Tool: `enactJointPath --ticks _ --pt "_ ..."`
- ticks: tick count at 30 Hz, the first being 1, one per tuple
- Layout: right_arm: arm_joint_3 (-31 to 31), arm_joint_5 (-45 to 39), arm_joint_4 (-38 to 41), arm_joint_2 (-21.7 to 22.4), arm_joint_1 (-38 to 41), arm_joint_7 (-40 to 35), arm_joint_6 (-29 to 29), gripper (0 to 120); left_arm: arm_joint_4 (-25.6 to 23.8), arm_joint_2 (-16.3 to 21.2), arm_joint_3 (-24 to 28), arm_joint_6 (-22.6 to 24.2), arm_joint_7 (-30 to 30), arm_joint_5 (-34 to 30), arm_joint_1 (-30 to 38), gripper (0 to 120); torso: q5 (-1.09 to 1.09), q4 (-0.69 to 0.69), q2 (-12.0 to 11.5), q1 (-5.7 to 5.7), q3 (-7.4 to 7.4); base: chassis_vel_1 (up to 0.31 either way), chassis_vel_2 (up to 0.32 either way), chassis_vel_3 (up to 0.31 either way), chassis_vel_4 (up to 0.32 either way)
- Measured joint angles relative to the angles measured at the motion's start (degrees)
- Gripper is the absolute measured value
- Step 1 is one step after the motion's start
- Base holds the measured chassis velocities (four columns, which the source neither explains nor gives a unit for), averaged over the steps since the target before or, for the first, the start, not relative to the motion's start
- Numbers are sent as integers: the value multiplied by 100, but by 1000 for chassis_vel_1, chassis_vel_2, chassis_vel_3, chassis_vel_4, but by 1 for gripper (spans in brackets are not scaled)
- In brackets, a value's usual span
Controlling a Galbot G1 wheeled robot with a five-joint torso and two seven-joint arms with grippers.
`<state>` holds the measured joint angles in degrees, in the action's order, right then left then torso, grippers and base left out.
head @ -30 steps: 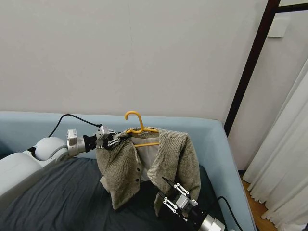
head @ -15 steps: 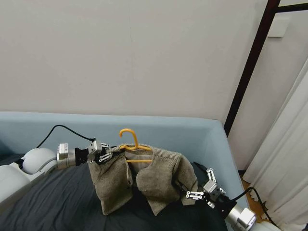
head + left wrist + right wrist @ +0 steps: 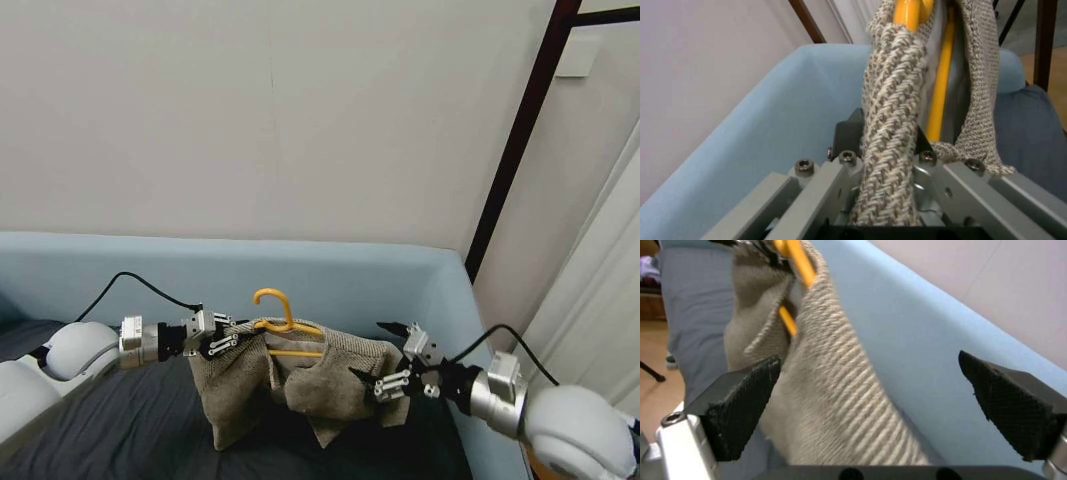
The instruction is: Pick up the clothes from the sofa and hang them on the clothes hanger.
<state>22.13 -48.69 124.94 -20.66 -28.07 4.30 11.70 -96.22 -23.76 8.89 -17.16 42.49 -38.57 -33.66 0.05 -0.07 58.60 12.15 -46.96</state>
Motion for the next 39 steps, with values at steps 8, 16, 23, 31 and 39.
enactJointPath --ticks 8,16,23,31,39 --pt "1104 139 -348 -338 1117 120 298 100 -173 62 -196 -5 0 82 -318 6 -1 -1 0 0 0 0 0 0 0" --pt "1459 253 -374 -351 1422 401 414 75 -270 145 -681 -50 33 149 -854 6 1 0 0 0 0 0 0 0 0" --pt "1579 169 -298 -325 1362 472 491 47 -513 279 -841 -55 6 148 -1141 6 0 0 0 0 0 0 0 0 0" --pt "1503 4 -234 -290 1258 484 490 20 -529 300 -858 -57 -21 141 -1180 6 0 0 0 0 0 0 0 0 0" --pt "1424 -29 -236 -302 1130 454 303 5 -522 278 -825 -62 -223 119 -1145 6 0 0 0 0 0 0 0 0 0"
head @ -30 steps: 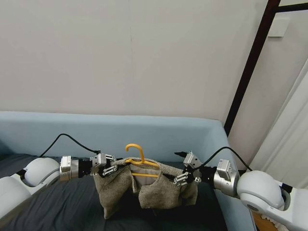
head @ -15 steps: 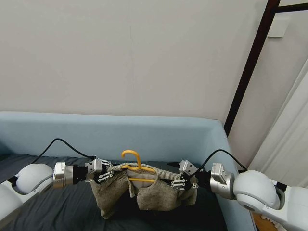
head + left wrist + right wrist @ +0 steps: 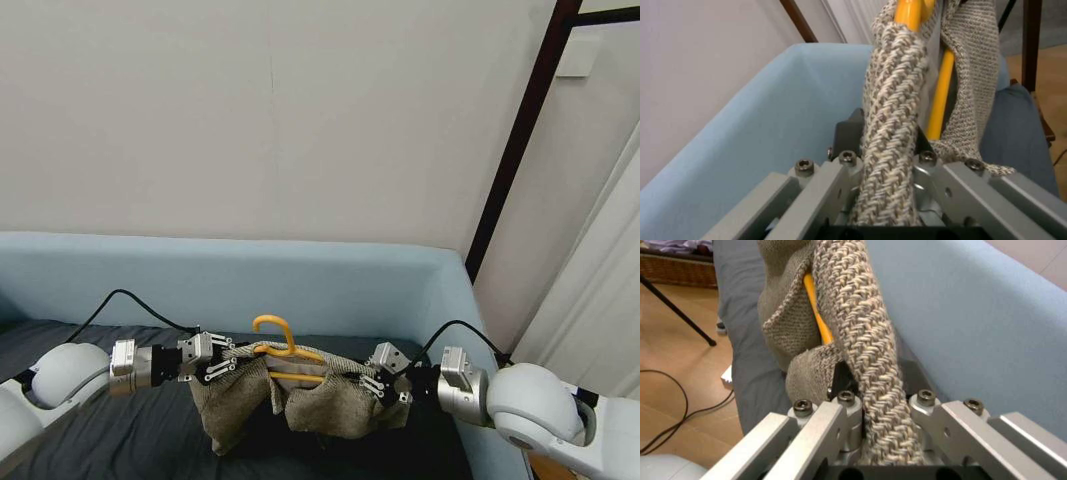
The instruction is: Pick up the clothes from the sofa and hang them on the clothes hanger.
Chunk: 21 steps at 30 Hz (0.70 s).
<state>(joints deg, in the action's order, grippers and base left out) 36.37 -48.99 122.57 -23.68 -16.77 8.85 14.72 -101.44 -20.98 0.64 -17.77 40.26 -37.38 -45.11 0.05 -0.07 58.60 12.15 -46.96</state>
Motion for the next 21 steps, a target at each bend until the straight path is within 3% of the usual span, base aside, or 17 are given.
enactJointPath --ticks 6,13,21 --pt "-98 -35 -4 -6 -55 -41 -87 5 -18 0 2 0 -170 -14 2 8 0 0 0 0 0 0 0 0 0" --pt "-483 -343 13 44 -111 -103 -167 5 -233 17 -38 24 -1414 -294 -37 36 -1 0 0 0 0 0 0 0 0" --pt "-733 -882 -42 108 250 -225 -79 5 -316 55 -332 -45 -1763 -576 -120 61 -1 -1 0 0 0 0 0 0 0"
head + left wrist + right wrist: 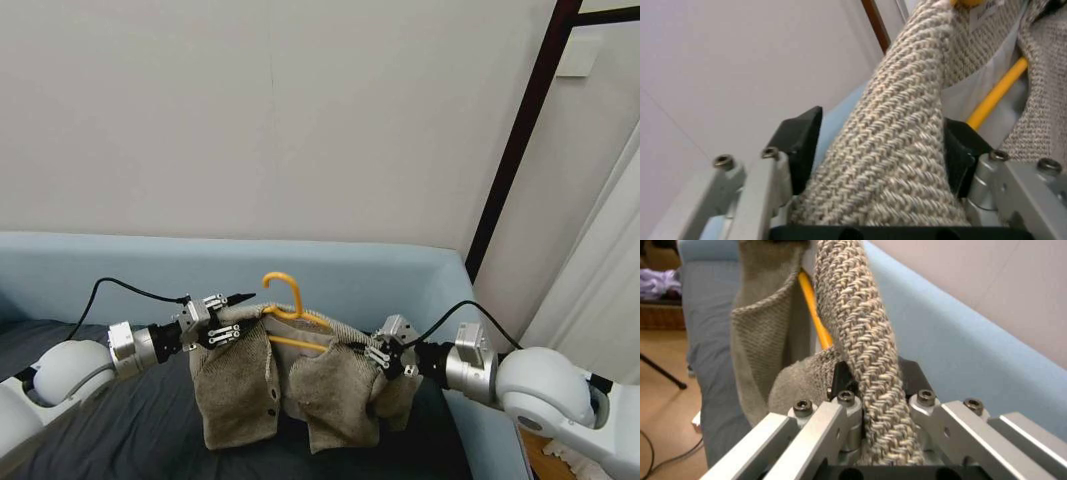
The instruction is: Pick up the clothes from the sofa and hang them on the clothes hanger.
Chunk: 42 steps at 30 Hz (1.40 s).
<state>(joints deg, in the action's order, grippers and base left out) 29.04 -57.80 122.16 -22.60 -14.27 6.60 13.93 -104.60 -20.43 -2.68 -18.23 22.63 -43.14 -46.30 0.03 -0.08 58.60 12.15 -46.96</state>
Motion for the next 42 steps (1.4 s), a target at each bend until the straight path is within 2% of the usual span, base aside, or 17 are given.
enactJointPath --ticks 5,6,10,14,19,23,28,30,35,38,42 --pt "163 -938 -269 -46 731 -364 324 5 -226 -58 -227 -208 -671 -255 -290 85 1 3 0 0 -1 0 0 0 0" --pt "163 -938 -269 -46 731 -364 324 5 -226 -58 -227 -208 -671 -255 -290 85 1 3 0 0 -1 0 0 0 0" --pt "72 -1343 -269 -21 984 -542 500 4 -473 -183 -346 -250 -1197 -474 -372 98 -1 0 0 0 0 0 0 0 0" --pt "-101 -1653 -222 -8 989 -714 630 4 -623 -328 -391 -250 -1529 -478 -501 100 0 0 0 0 0 0 0 0 0" --pt "-184 -1950 -160 37 1159 -858 825 4 -883 -663 -688 -200 -2002 -212 -1048 100 -1 1 0 0 0 0 0 0 0" --pt "-198 -2252 11 51 1305 -1168 1222 4 -1034 -1027 -583 12 -2590 79 -1270 100 1 2 0 0 0 0 0 0 0" --pt "-228 -2414 128 -19 1317 -1405 1421 4 -1088 -1167 -491 169 -2736 114 -1261 100 1 -2 0 0 0 0 0 0 0" --pt "-246 -2507 183 -89 1320 -1540 1508 4 -1118 -1172 -394 265 -2780 58 -1193 100 0 2 0 0 0 0 0 0 0" --pt "-295 -2641 261 -152 1321 -1662 1580 4 -1066 -1203 -87 392 -2781 -132 -888 98 0 1 0 0 0 0 0 0 0" --pt "-340 -2755 388 -152 1342 -1733 1637 4 -867 -1344 311 416 -2773 -231 -481 97 1 0 0 0 0 0 0 0 0" --pt "-339 -2765 452 -153 1348 -1793 1656 4 -719 -1523 541 472 -2770 -348 -220 94 1 -1 0 0 0 0 0 0 0"
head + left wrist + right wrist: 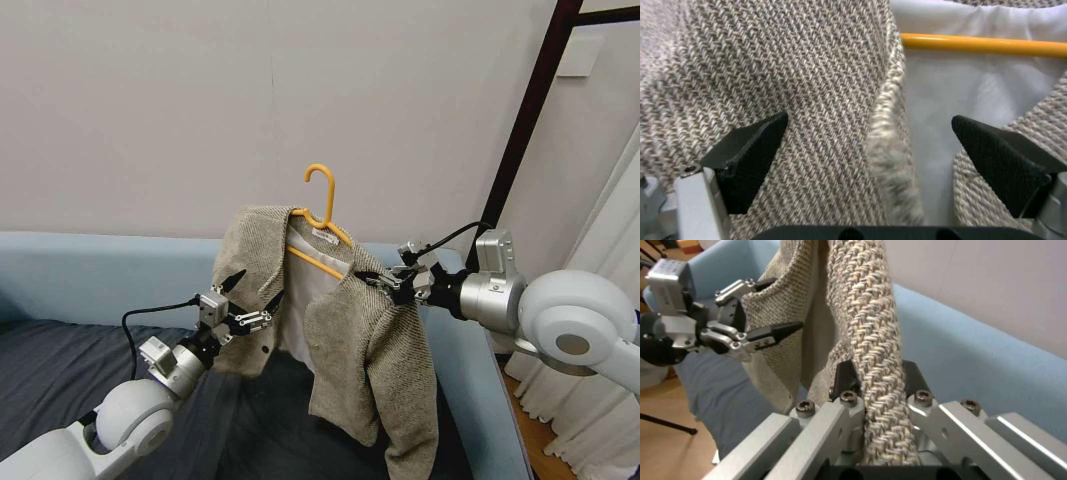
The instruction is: Pick up the clothes from the sofa and hang them on the clothes hanger.
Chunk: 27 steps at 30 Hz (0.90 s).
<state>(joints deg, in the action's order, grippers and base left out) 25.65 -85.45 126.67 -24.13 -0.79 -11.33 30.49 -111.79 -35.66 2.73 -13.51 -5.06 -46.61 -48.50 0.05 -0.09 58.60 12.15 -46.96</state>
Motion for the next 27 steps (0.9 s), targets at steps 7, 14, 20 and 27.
enactJointPath --ticks 7,14,20,27 --pt "20 9 36 -50 -12 -89 26 4 163 -149 98 15 18 -26 56 68 0 0 0 0 0 0 0 0 0" --pt "100 63 -48 -219 -4 -172 45 4 138 -193 43 -5 49 2 -80 45 0 3 0 0 0 0 0 0 0" --pt "150 69 -48 -232 18 -182 52 4 246 -328 86 -22 89 38 -7 23 0 1 0 0 0 0 0 0 0" --pt "186 113 -82 -179 1 -137 58 4 314 -455 235 -24 101 58 95 1 0 1 0 0 0 0 0 0 0"
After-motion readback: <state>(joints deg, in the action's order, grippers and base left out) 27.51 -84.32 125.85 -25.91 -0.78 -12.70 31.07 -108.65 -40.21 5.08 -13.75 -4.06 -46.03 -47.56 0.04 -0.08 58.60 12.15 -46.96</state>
